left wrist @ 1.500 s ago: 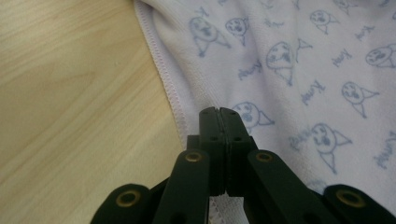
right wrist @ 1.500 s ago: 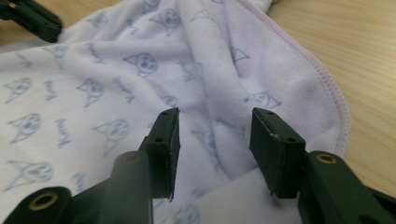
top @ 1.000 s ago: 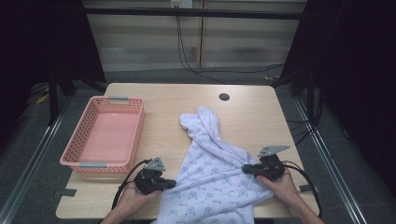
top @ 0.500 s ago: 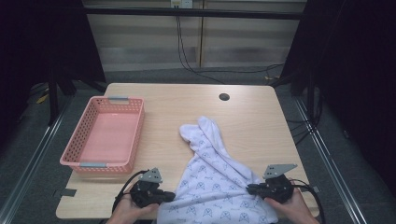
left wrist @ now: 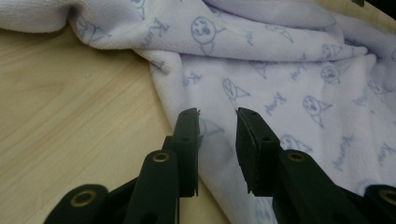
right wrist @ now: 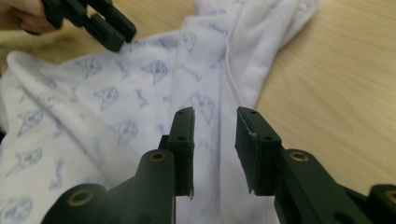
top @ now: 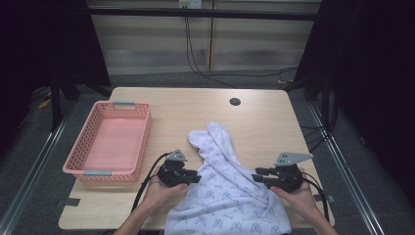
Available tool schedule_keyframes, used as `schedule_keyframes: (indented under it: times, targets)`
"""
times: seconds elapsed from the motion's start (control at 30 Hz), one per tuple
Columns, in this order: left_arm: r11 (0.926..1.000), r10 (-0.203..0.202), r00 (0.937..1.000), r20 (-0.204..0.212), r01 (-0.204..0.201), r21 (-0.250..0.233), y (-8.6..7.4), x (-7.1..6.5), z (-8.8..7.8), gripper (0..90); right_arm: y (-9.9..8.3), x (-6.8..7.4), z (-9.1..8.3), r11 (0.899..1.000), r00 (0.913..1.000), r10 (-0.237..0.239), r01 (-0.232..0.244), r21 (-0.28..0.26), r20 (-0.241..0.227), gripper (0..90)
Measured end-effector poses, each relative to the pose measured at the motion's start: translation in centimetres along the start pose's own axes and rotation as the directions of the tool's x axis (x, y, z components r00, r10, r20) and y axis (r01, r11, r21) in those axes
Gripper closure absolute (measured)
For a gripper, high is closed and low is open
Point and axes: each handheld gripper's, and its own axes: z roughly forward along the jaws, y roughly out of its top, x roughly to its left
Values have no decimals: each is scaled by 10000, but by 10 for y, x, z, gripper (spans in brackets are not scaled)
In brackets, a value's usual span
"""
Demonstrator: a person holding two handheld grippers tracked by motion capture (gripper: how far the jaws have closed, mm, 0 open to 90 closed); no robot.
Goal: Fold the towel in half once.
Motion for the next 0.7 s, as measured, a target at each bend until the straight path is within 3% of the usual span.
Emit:
schedule_keyframes:
  times: [0.07,0.17,0.27,0.4,0.53,0.6,0.7]
  targets:
    - [9999,76,9995,-317,-72,106,0,1,5,696,11,-1,12,9999,9999,-145,145,-12,23,660]
    - [9992,253,9991,-328,-243,306,-1,2,7,743,30,-5,33,9995,9995,-306,306,-46,-24,644]
    - [9986,390,9990,-221,-381,363,-2,0,8,861,48,-13,56,9995,9995,-306,306,-24,-34,621]
    - [9991,340,9994,-32,-339,264,-3,1,8,884,72,-26,93,9997,9997,-232,232,15,99,587]
    - [10000,58,10000,-16,-58,25,-3,6,4,817,86,-42,128,9998,9998,214,-214,-6,-42,550]
    - [9997,-193,9998,3,193,-155,-3,10,3,767,88,-45,139,9994,9993,344,-345,56,121,534]
    - [9995,-286,9992,-296,282,-143,-4,14,5,671,85,-48,151,9980,9978,386,-413,488,538,530]
